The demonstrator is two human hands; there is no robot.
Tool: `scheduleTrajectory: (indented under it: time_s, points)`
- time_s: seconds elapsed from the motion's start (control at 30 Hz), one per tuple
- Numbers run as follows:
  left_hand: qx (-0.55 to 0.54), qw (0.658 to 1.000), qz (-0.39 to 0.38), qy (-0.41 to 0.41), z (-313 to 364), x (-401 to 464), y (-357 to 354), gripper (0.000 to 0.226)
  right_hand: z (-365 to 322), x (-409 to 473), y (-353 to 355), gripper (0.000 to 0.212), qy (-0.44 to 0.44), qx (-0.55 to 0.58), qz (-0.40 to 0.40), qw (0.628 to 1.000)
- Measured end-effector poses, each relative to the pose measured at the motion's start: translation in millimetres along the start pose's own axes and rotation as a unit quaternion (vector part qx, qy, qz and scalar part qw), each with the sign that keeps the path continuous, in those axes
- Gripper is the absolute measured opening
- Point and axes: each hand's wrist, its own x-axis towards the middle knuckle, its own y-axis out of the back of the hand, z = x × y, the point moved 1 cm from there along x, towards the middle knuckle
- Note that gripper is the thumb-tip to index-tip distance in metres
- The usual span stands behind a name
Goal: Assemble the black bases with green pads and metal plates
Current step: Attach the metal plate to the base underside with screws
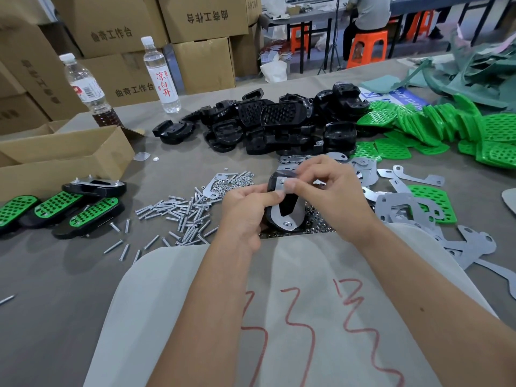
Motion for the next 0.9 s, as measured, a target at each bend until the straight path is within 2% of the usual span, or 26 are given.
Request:
scheduleTrajectory:
  time_s: [0.03,0.07,0.17,0.2,0.3,0.37,0.43,0.53,0.67,0.9]
  points:
    - [-0.007,1.0,0.001,0.003,0,1,0,0.016,1,0,2,0.028,0.01,-0.003,0.012,1.0]
    - [-0.015,1.0,0.001,0.005,1,1,1,0.019,2,0,2,0.031,0.016,-0.003,0.017,1.0]
    - [-0.019,1.0,-0.003,0.001,1,0,1,0.022,-4,-3,-4,0.002,0.034,-0.028,-0.014,0.999]
    - [-0.018,1.0,-0.005,-0.001,1,0,1,0.021,-4,-3,-4,0.001,0.035,-0.032,-0.017,0.999]
    - [-0.029,1.0,0.002,0.0,2,-1,0,0.021,-1,-2,-2,0.035,0.035,-0.03,0.011,0.999]
    - [-0.019,1.0,0.007,-0.007,2,-2,-1,0.019,-1,-1,-1,0.029,0.039,-0.042,0.021,0.998]
    - [0.015,0.999,0.011,-0.03,1,-5,-2,0.016,-4,-1,-4,0.007,0.057,-0.087,0.017,0.994]
    - [0.071,0.993,0.029,-0.089,3,-9,-4,0.014,-4,-1,-11,0.01,0.11,-0.169,-0.008,0.979]
    - [0.173,0.966,0.071,-0.18,8,-10,-5,0.01,-3,0,-15,0.004,0.133,-0.226,-0.034,0.964]
    - [0.261,0.938,0.064,-0.22,9,-14,-6,0.01,-5,-3,-17,0.019,0.145,-0.303,-0.013,0.942]
